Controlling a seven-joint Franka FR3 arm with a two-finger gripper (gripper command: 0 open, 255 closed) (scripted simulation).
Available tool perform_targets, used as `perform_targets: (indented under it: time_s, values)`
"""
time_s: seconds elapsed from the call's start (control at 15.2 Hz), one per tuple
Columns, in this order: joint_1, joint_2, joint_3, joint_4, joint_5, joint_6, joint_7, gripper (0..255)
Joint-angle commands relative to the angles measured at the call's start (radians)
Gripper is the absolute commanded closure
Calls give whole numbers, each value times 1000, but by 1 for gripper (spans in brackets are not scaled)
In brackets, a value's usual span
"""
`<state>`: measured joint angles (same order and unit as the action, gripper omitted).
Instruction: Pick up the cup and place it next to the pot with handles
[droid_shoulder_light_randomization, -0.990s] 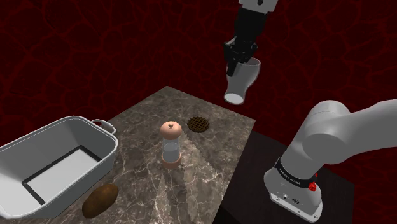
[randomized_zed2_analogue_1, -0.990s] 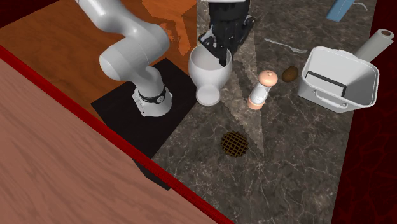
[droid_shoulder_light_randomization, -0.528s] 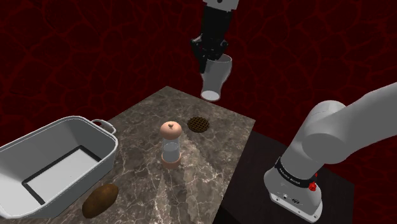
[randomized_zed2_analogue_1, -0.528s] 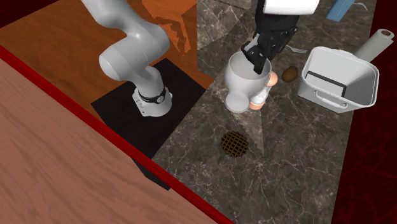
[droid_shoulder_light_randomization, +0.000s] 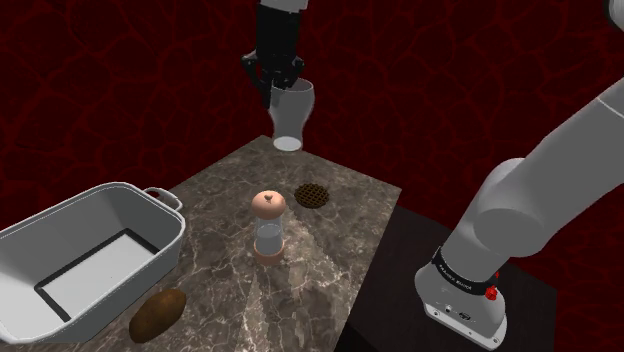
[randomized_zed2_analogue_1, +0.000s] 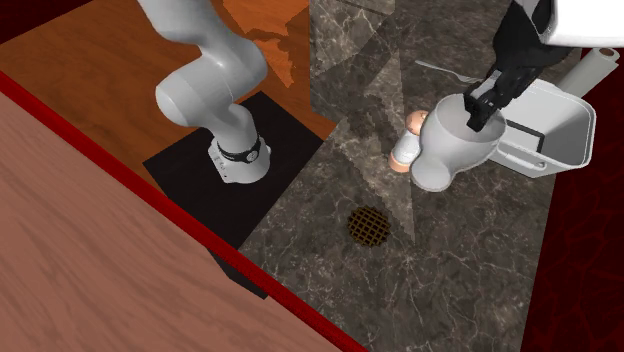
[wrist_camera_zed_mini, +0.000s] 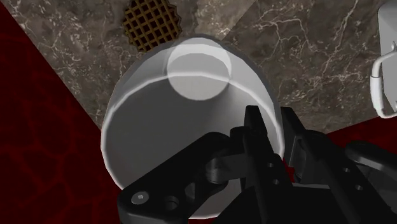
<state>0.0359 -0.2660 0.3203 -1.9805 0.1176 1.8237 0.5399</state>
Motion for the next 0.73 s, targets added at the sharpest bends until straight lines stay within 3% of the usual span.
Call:
perform_targets:
  time_s: [0.0, 0.33, 0.66]
  values:
    - [-1, 88, 22, 84, -26, 3, 31, 255]
    - [17, 309, 63, 315, -110, -18, 109, 255]
    - [75, 553, 81, 614, -212, -90, 178, 255]
